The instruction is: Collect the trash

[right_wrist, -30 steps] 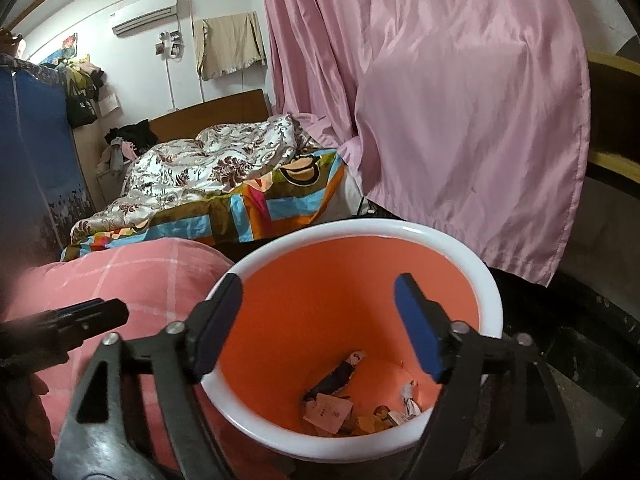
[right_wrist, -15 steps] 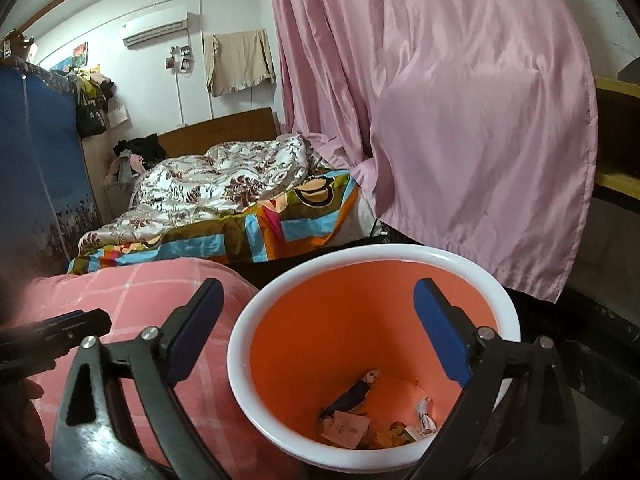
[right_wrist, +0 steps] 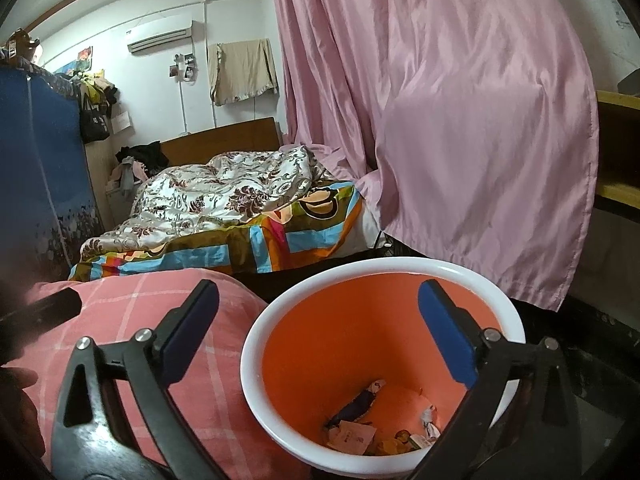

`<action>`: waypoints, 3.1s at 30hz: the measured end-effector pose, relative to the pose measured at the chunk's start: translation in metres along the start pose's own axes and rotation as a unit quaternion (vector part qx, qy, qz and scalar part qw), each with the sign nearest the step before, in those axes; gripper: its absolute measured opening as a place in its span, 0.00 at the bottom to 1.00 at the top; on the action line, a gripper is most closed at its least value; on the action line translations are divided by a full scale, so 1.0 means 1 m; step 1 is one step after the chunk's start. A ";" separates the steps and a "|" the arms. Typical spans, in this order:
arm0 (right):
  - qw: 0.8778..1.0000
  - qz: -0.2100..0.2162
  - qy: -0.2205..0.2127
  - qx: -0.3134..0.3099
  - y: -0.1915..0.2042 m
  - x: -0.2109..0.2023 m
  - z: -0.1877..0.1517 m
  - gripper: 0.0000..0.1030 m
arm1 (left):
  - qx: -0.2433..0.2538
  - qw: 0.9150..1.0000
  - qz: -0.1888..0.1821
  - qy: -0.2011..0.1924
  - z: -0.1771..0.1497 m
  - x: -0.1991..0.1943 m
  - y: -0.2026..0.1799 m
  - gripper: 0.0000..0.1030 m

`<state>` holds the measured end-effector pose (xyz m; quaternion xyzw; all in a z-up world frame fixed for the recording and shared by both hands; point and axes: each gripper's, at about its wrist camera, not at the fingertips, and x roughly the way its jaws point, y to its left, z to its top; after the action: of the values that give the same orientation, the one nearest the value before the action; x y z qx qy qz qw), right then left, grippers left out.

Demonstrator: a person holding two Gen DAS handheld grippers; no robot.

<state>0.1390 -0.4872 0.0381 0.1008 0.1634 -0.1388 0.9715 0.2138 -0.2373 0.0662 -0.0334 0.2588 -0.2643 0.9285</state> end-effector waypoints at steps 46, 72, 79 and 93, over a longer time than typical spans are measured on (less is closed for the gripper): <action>0.995 0.065 -0.062 -0.052 0.071 -0.051 0.001 1.00 | -0.002 0.989 0.120 -0.085 -0.028 -0.096 0.062 0.96; 0.982 0.149 -0.083 -0.081 0.138 -0.089 -0.027 1.00 | -0.011 0.971 0.195 -0.137 -0.072 -0.184 0.098 0.96; 0.979 0.168 -0.074 -0.089 0.159 -0.098 -0.042 1.00 | -0.025 0.966 0.212 -0.144 -0.093 -0.202 0.116 0.96; 0.972 0.199 -0.058 -0.108 0.183 -0.108 -0.074 1.00 | -0.020 0.957 0.246 -0.151 -0.128 -0.219 0.124 0.96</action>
<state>0.0752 -0.2713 0.0349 0.0178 0.0970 0.0703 0.9926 0.0494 -0.0096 0.0321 -0.0263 0.1213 -0.0145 0.9922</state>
